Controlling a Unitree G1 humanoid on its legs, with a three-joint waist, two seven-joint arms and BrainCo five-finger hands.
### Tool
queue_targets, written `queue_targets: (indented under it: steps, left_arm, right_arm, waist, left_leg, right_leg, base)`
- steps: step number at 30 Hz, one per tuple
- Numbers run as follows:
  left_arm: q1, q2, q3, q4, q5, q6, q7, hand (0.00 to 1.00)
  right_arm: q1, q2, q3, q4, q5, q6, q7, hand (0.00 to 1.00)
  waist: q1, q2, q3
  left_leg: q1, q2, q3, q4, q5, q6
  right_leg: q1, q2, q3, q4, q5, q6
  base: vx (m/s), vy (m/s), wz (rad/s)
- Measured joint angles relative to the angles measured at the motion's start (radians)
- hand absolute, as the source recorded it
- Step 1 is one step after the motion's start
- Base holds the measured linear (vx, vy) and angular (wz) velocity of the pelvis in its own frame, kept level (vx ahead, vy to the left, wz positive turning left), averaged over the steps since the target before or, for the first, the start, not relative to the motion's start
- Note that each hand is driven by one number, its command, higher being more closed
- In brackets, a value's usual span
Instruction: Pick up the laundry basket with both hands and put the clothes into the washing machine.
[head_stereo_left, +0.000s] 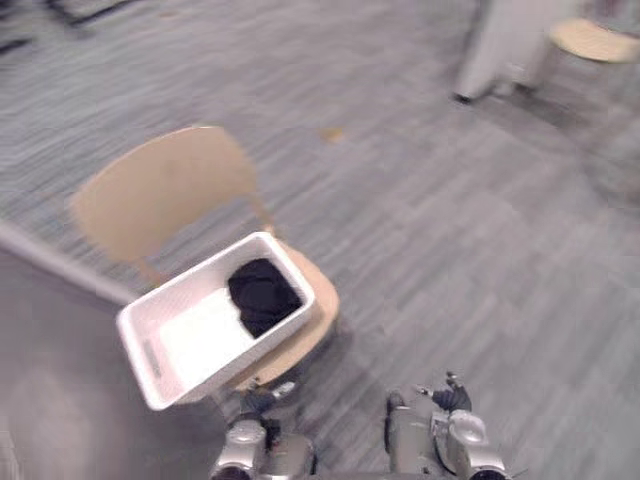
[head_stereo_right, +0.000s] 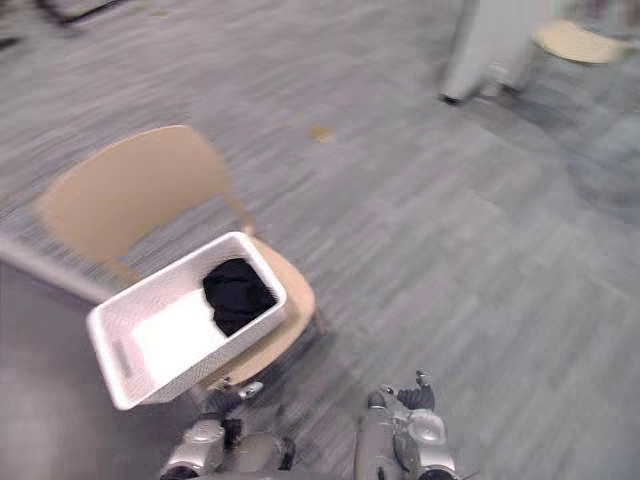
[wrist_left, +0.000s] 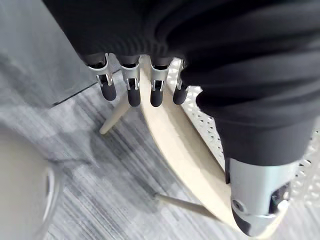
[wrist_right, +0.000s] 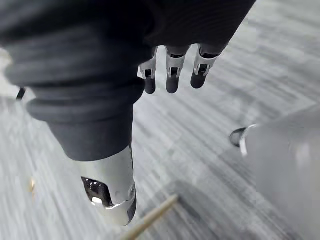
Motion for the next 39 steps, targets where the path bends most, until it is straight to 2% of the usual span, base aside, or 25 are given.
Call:
queue_targets:
  steps: [2, 3, 4, 5, 7, 8, 9, 10, 12, 13, 15, 16, 17, 18, 19, 21, 22, 23, 24, 25, 26, 28, 31, 35, 39]
  left_arm:
    - [0.004, -0.012, 0.031, -0.014, -0.012, -0.001, 0.016, 0.0]
    - [0.009, -0.011, 0.032, -0.015, -0.024, -0.001, 0.018, 0.0]
    - [0.009, -0.011, 0.032, -0.023, -0.029, -0.001, 0.019, 0.0]
    - [0.011, -0.006, 0.031, -0.034, -0.031, -0.001, 0.022, 0.0]
    - [0.015, 0.001, 0.018, -0.034, -0.028, -0.002, 0.031, 0.0]
    - [0.015, 0.004, 0.017, -0.032, -0.028, -0.002, 0.031, 0.0]
    - [0.015, 0.014, -0.006, -0.024, -0.023, -0.001, 0.031, 0.0]
    - [0.014, 0.026, -0.023, -0.019, -0.018, -0.001, 0.03, 0.0]
    - [0.016, 0.049, -0.047, -0.01, -0.009, -0.001, 0.032, 0.0]
    - [0.028, 0.082, -0.058, -0.004, -0.009, 0.0, 0.03, 0.0]
    - [0.029, 0.098, -0.059, 0.002, -0.008, 0.0, 0.031, 0.0]
    - [0.034, 0.109, -0.061, 0.012, -0.008, 0.0, 0.032, 0.0]
    - [0.036, 0.115, -0.062, 0.013, -0.007, 0.0, 0.032, 0.0]
    - [0.038, 0.125, -0.07, 0.016, 0.005, 0.0, 0.032, 0.0]
    - [0.051, 0.13, -0.083, 0.013, 0.011, -0.002, 0.032, 0.0]
    - [0.06, 0.148, -0.092, 0.012, 0.011, -0.002, 0.032, 0.0]
    - [0.061, 0.15, -0.091, 0.012, 0.011, -0.004, 0.032, 0.0]
    - [0.061, 0.151, -0.091, 0.011, 0.011, -0.007, 0.033, 0.0]
    - [0.066, 0.157, -0.091, 0.011, 0.011, -0.013, 0.032, 0.0]
    - [0.061, 0.171, -0.092, 0.013, 0.02, -0.023, 0.032, 0.0]
    - [0.06, 0.167, -0.093, 0.014, 0.024, -0.022, 0.032, 0.0]
    - [0.067, 0.158, -0.095, 0.015, 0.046, -0.028, 0.032, 0.0]
    - [0.067, 0.161, -0.091, 0.021, 0.049, -0.031, 0.03, 0.0]
    - [0.063, 0.167, -0.093, 0.021, 0.049, -0.04, 0.03, 0.0]
    - [0.022, 0.167, -0.108, 0.019, 0.048, -0.044, 0.032, 0.0]
  right_arm:
    - [-0.006, -0.001, -0.001, -0.021, 0.002, -0.006, -0.003, 0.0]
    - [0.004, -0.002, -0.004, -0.042, 0.02, -0.008, -0.007, 0.0]
    - [0.007, -0.001, -0.008, -0.049, 0.028, -0.011, -0.011, 0.0]
    - [0.004, -0.001, -0.017, -0.056, 0.041, -0.019, -0.024, 0.0]
    - [-0.008, -0.004, -0.041, -0.068, 0.042, -0.033, -0.039, 0.0]
    - [-0.011, -0.006, -0.045, -0.068, 0.042, -0.033, -0.043, 0.0]
    - [-0.013, -0.015, -0.073, -0.068, 0.043, -0.032, -0.046, 0.0]
    - [-0.013, -0.013, -0.088, -0.069, 0.05, -0.031, -0.048, 0.0]
    - [0.006, -0.009, -0.111, -0.069, 0.059, -0.03, -0.059, 0.0]
    - [0.008, -0.009, -0.129, -0.077, 0.059, -0.029, -0.072, 0.0]
    - [0.005, -0.018, -0.153, -0.117, 0.034, -0.026, -0.091, 0.0]
    - [0.006, -0.03, -0.146, -0.174, -0.007, -0.024, -0.101, 0.0]
    - [0.006, -0.033, -0.14, -0.201, -0.023, -0.024, -0.106, 0.0]
    - [0.008, -0.047, -0.123, -0.27, -0.063, -0.023, -0.113, 0.0]
    - [0.011, -0.056, -0.103, -0.365, -0.103, -0.023, -0.116, 0.0]
    - [0.02, -0.069, -0.082, -0.478, -0.154, -0.029, -0.12, 0.0]
    - [0.025, -0.081, -0.073, -0.507, -0.179, -0.033, -0.123, 0.0]
    - [0.029, -0.108, -0.061, -0.541, -0.218, -0.042, -0.124, 0.0]
    - [0.026, -0.131, -0.044, -0.557, -0.248, -0.043, -0.123, 0.0]
    - [0.016, -0.158, -0.02, -0.554, -0.276, -0.047, -0.11, 0.0]
    - [0.013, -0.173, -0.007, -0.55, -0.284, -0.047, -0.104, 0.0]
    - [-0.008, -0.237, 0.074, -0.532, -0.319, -0.047, -0.071, 0.0]
    - [-0.077, -0.297, 0.181, -0.434, -0.348, -0.047, -0.023, 0.0]
    - [-0.176, -0.347, 0.291, -0.31, -0.368, -0.051, 0.011, 0.0]
    - [-0.365, -0.388, 0.37, -0.118, -0.387, -0.051, 0.024, 0.0]
  waist:
    - [0.01, 0.008, -0.005]
    - [0.013, -0.002, 0.0]
    - [0.015, -0.003, 0.001]
    - [0.017, -0.01, -0.001]
    - [0.017, -0.022, -0.003]
    - [0.016, -0.027, -0.007]
    - [-0.007, -0.026, -0.011]
    - [-0.013, -0.025, -0.013]
    - [-0.007, -0.05, -0.018]
    - [-0.012, -0.066, -0.027]
    - [-0.01, -0.075, -0.024]
    - [-0.012, -0.082, -0.02]
    - [-0.012, -0.082, -0.019]
    - [-0.021, -0.085, -0.016]
    - [-0.047, -0.085, -0.013]
    - [-0.067, -0.084, -0.011]
    - [-0.067, -0.086, -0.01]
    - [-0.065, -0.094, -0.013]
    - [-0.063, -0.106, -0.019]
    - [-0.067, -0.127, -0.018]
    - [-0.065, -0.114, -0.016]
    - [-0.062, -0.071, -0.021]
    - [-0.058, -0.054, -0.022]
    - [-0.052, -0.043, -0.001]
    - [-0.028, -0.007, 0.089]
  left_leg:
    - [-0.006, 0.037, 0.029, -0.04, 0.049, -0.048]
    - [-0.01, 0.072, 0.132, -0.06, 0.082, -0.042]
    - [-0.01, 0.09, 0.202, -0.065, 0.091, -0.039]
    - [-0.011, 0.128, 0.377, -0.087, 0.104, -0.022]
    - [-0.014, 0.183, 0.654, -0.118, 0.114, 0.029]
    - [-0.021, 0.192, 0.716, -0.118, 0.122, 0.041]
    - [-0.035, 0.189, 0.779, -0.12, 0.138, 0.043]
    - [-0.043, 0.165, 0.762, -0.129, 0.148, 0.056]
    - [-0.04, 0.11, 0.715, -0.163, 0.163, 0.073]
    - [-0.04, 0.078, 0.692, -0.18, 0.168, 0.08]
    - [-0.02, 0.051, 0.679, -0.191, 0.171, 0.087]
    - [0.014, 0.032, 0.671, -0.203, 0.162, 0.099]
    - [0.028, 0.025, 0.666, -0.208, 0.155, 0.108]
    - [0.054, 0.014, 0.645, -0.224, 0.145, 0.116]
    - [0.071, 0.014, 0.613, -0.235, 0.135, 0.118]
    - [0.085, 0.014, 0.59, -0.254, 0.132, 0.113]
    - [0.091, 0.014, 0.586, -0.259, 0.139, 0.117]
    - [0.1, 0.015, 0.585, -0.259, 0.148, 0.104]
    - [0.095, 0.008, 0.578, -0.246, 0.149, 0.101]
    - [0.092, -0.004, 0.556, -0.228, 0.144, 0.094]
    - [0.091, 0.002, 0.547, -0.225, 0.146, 0.091]
    - [0.057, 0.026, 0.527, -0.235, 0.154, 0.077]
    - [0.028, 0.044, 0.492, -0.257, 0.169, 0.056]
    - [-0.009, 0.047, 0.438, -0.259, 0.185, 0.041]
    - [-0.091, 0.03, 0.379, -0.259, 0.23, 0.034]
  right_leg:
    - [0.056, -0.019, -0.129, -0.016, -0.01, -0.016]
    - [0.125, -0.033, -0.224, -0.05, -0.011, -0.019]
    - [0.149, -0.037, -0.257, -0.062, -0.011, -0.019]
    - [0.188, -0.052, -0.323, -0.08, -0.016, -0.028]
    - [0.221, -0.083, -0.418, -0.116, -0.017, -0.028]
    - [0.224, -0.098, -0.447, -0.122, -0.019, -0.026]
    - [0.242, -0.127, -0.504, -0.135, -0.016, -0.002]
    - [0.258, -0.136, -0.528, -0.147, -0.009, 0.011]
    - [0.288, -0.152, -0.542, -0.187, 0.011, 0.025]
    - [0.293, -0.176, -0.538, -0.173, 0.013, 0.027]
    - [0.283, -0.22, -0.518, -0.093, 0.013, 0.028]
    - [0.264, -0.261, -0.477, 0.015, 0.017, 0.023]
    - [0.25, -0.274, -0.452, 0.067, 0.02, 0.018]
    - [0.199, -0.298, -0.373, 0.194, 0.047, -0.04]
    - [0.13, -0.265, -0.244, 0.285, 0.017, -0.066]
    - [0.077, -0.193, -0.126, 0.276, -0.04, -0.035]
    - [0.066, -0.17, -0.096, 0.246, -0.049, -0.028]
    - [0.063, -0.131, -0.07, 0.15, -0.047, -0.025]
    - [0.064, -0.108, -0.064, 0.033, -0.012, -0.019]
    - [0.07, -0.098, -0.06, -0.033, 0.055, 0.005]
    - [0.08, -0.093, -0.064, -0.043, 0.06, 0.004]
    - [0.079, -0.062, -0.083, -0.106, 0.079, -0.007]
    - [0.08, -0.032, -0.112, -0.165, 0.106, -0.018]
    - [0.081, -0.03, -0.167, -0.179, 0.108, -0.019]
    - [0.036, -0.045, -0.226, -0.178, 0.119, -0.03]
  base:
    - [0.13, -0.313, 2.07]
    - [0.08, -0.235, 2.08]
    - [0.07, -0.207, 1.96]
    - [0.01, -0.071, 1.4]
    - [0.01, -0.024, 1.35]
    - [0.03, 0.079, 1.36]
    - [0.06, 0.159, 1.27]
    - [0.06, 0.17, 1.21]
    - [0.06, 0.189, 0.83]
    - [0.07, 0.188, 0.74]
    - [0.06, 0.155, 0.46]
    - [0.04, 0.126, 0.25]
    - [0.02, 0.109, 0.23]
    - [0.0, 0.104, 0.35]
    - [-0.01, 0.084, 0.43]
    - [0.02, 0.023, 0.49]
    - [0.07, -0.027, 0.4]
    - [0.07, -0.047, 0.3]
    - [0.13, -0.123, 0.45]
    - [0.11, -0.125, 0.41]
    - [0.14, -0.125, 0.29]
    - [0.1, -0.077, 0.09]
    - [0.08, -0.092, 0.11]
    - [0.05, -0.065, 0.39]
    - [-0.06, -0.027, 0.45]
